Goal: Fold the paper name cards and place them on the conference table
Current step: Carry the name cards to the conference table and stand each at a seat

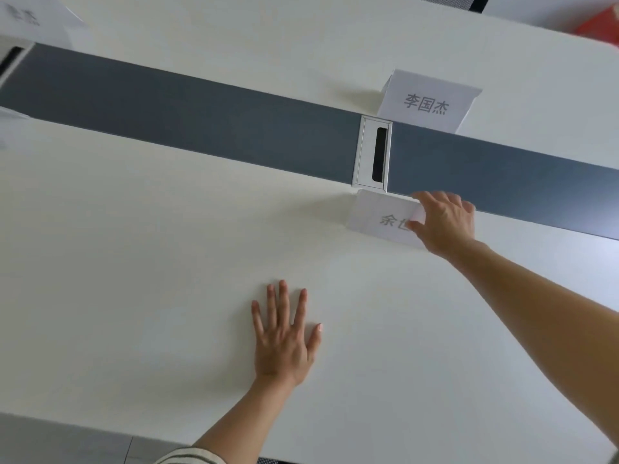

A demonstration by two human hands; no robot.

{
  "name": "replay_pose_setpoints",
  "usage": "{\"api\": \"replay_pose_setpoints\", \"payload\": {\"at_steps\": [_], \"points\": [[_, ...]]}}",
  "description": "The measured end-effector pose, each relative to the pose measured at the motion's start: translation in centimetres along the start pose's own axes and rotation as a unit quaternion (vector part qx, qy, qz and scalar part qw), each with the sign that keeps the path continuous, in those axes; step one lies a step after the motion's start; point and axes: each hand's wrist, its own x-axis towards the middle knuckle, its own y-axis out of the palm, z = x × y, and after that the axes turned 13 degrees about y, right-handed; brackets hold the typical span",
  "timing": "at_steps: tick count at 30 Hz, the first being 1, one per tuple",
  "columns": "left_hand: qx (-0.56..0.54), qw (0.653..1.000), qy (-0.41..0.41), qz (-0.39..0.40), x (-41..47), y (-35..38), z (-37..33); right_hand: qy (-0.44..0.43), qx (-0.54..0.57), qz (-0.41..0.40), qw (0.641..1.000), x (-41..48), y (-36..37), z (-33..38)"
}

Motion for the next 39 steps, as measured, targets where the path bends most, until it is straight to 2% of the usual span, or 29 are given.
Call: {"api": "replay_pose_setpoints", "payload": {"at_steps": [3, 7, 29, 35, 39], "points": [[0.002, 1.0, -0.001, -0.005, 0.1, 0.0, 0.0, -0.007, -0.03, -0.039, 0.999, -1.4, 0.3, 0.7], [0.004, 1.0, -0.002, -0.009, 0.0, -0.1, -0.2, -0.019, -0.045, 0.0, 0.999, -3.4, 2.5, 1.6], [0.018, 1.0, -0.006, -0.014, 0.2, 0.2, -0.1, 0.016, -0.051, 0.011, 0.999, -1.1, 2.4, -0.6], [0.02, 1.0, -0.007, -0.019, 0.2, 0.1, -0.2, 0.005, -0.052, 0.042, 0.998, -0.8, 1.4, -0.9], [0.017, 1.0, -0.007, -0.006, 0.2, -0.3, -0.2, -0.001, 0.025, -0.028, 0.999, -2.5, -0.6, -1.4]]}}
